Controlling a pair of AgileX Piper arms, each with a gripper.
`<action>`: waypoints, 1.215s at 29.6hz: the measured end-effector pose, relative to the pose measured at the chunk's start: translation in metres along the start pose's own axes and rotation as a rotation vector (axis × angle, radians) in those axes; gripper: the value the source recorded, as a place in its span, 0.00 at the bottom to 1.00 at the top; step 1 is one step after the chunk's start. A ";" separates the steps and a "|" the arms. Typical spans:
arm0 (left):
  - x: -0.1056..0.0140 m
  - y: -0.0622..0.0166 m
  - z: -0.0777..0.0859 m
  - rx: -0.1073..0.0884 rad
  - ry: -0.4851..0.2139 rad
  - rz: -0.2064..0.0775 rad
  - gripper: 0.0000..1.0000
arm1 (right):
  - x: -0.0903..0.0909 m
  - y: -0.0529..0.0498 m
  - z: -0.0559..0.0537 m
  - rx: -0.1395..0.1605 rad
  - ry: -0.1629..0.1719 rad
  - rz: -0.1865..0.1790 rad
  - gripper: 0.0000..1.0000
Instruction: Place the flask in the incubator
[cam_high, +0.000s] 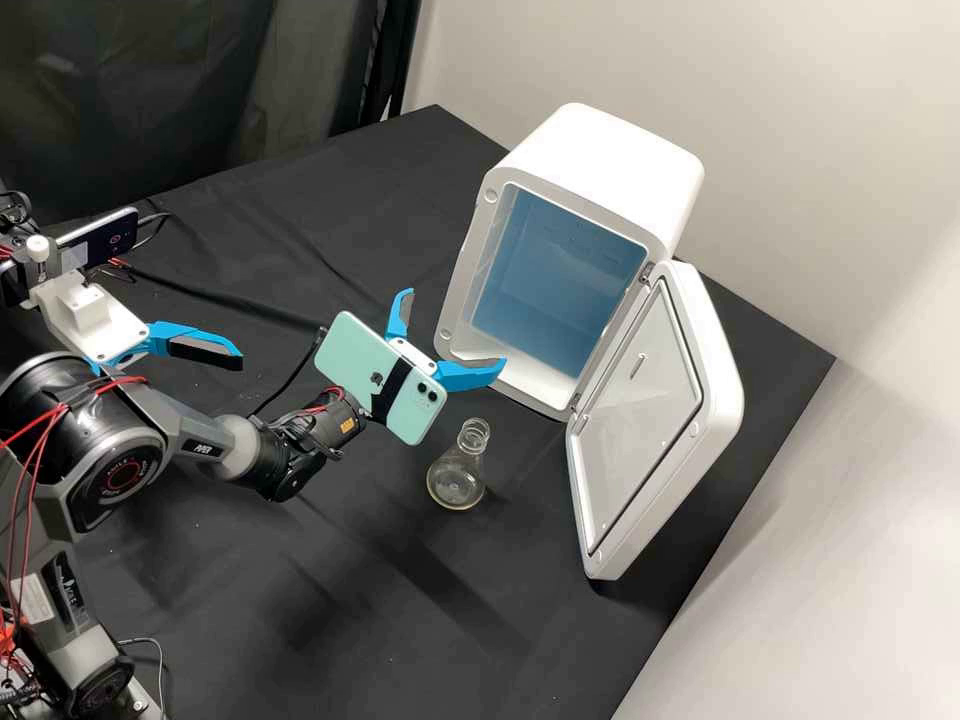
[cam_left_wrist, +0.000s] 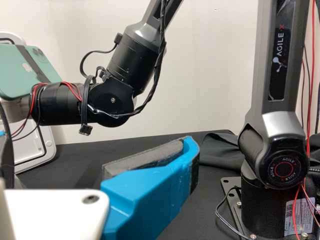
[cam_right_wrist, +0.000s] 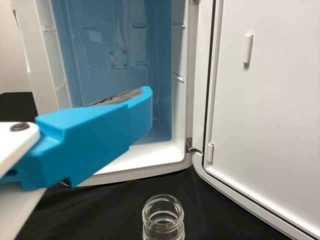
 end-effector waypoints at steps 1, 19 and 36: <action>0.000 0.0000 0.000 0.000 0.000 0.000 1.00 | 0.000 0.000 0.000 0.000 0.000 0.000 1.00; 0.002 -0.0025 -0.013 -0.031 -0.011 0.003 1.00 | 0.000 0.000 0.000 0.000 0.000 0.000 1.00; 0.001 -0.0390 -0.025 -0.069 0.031 -0.120 1.00 | 0.000 0.000 0.000 0.000 0.000 0.000 1.00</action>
